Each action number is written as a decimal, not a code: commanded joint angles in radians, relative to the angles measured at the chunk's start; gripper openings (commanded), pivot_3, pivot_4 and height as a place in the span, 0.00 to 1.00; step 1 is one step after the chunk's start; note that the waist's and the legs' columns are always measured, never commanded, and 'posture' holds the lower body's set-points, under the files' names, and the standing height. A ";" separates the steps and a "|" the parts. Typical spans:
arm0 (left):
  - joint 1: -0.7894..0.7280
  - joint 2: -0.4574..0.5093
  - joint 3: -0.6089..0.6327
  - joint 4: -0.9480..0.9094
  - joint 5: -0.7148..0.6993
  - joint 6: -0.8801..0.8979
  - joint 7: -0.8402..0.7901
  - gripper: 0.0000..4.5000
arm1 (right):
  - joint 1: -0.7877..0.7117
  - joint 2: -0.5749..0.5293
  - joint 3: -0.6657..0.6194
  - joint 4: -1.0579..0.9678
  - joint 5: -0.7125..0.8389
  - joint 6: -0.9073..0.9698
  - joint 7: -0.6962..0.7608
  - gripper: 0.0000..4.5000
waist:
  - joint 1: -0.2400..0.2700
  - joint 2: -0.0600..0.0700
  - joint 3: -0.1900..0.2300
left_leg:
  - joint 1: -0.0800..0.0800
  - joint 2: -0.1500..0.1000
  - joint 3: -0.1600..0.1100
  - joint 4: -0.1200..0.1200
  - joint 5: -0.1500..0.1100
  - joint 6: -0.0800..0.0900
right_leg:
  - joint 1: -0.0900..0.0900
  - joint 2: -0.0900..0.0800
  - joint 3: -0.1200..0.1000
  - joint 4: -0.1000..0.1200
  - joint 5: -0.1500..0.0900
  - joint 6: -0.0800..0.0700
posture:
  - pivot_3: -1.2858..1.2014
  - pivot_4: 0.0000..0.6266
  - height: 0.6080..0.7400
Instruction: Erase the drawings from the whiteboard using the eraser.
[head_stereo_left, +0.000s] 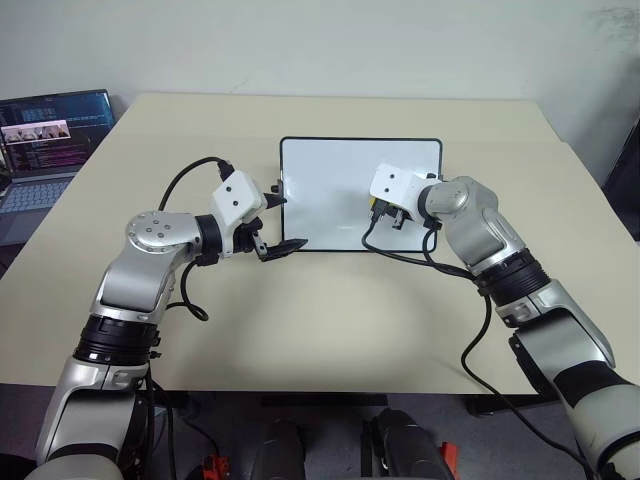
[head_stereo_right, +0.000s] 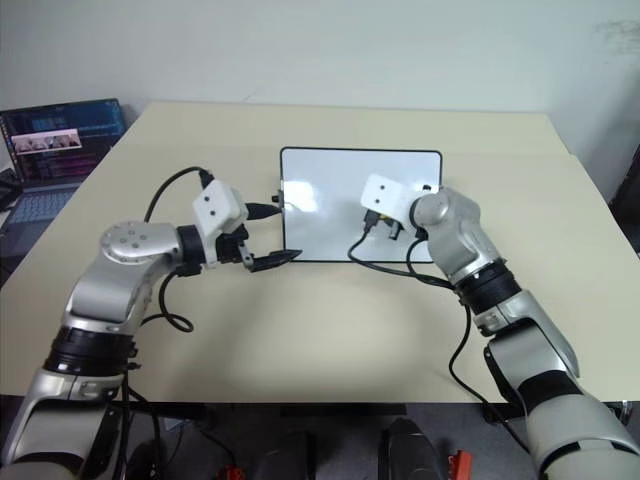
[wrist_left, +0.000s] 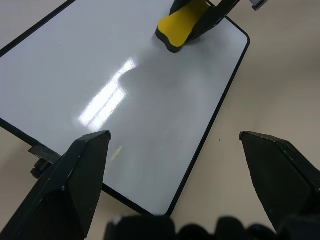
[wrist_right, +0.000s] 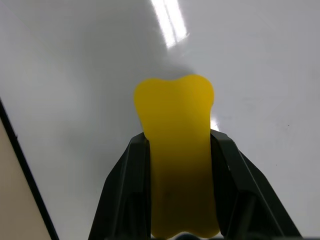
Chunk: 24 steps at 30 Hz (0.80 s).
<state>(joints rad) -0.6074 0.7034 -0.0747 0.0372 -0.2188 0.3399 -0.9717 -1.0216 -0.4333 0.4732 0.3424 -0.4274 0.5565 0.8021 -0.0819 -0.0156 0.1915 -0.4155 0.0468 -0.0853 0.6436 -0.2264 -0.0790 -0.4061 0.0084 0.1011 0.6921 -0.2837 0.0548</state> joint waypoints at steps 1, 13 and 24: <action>-0.006 0.006 0.026 -0.034 -0.005 -0.012 0.005 1.00 | -0.008 -0.027 0.024 -0.038 -0.036 0.045 0.048 0.26 | 0.000 0.000 0.000 | 0.000 0.000 0.000 0.000 0.000 0.000 | 0.000 0.000 0.000 0.000 0.000 0.000 | 0.52 0.24 1.00; -0.011 0.000 0.022 -0.032 -0.005 -0.009 0.004 1.00 | 0.053 -0.113 0.028 -0.068 -0.059 0.132 0.106 0.26 | 0.002 0.000 0.000 | 0.000 0.000 -0.001 0.001 0.000 0.000 | 0.001 0.000 0.000 0.000 0.000 0.000 | 0.52 0.24 1.00; -0.027 -0.002 0.021 -0.020 -0.009 -0.011 -0.005 1.00 | 0.119 -0.195 -0.097 -0.192 0.049 0.110 0.134 0.26 | -0.001 -0.001 -0.001 | 0.001 0.000 0.000 0.001 0.000 0.000 | 0.001 0.000 0.000 0.001 0.000 0.000 | 0.52 0.24 1.00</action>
<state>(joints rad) -0.6088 0.7007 -0.0750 0.0376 -0.2193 0.3402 -0.9735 -0.9004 -0.6294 0.4482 0.2074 -0.4340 0.6738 0.9295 -0.0829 -0.0171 0.1907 -0.4142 0.0466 -0.0857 0.6449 -0.2261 -0.0788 -0.4047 0.0085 0.1012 0.6928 -0.2837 0.0551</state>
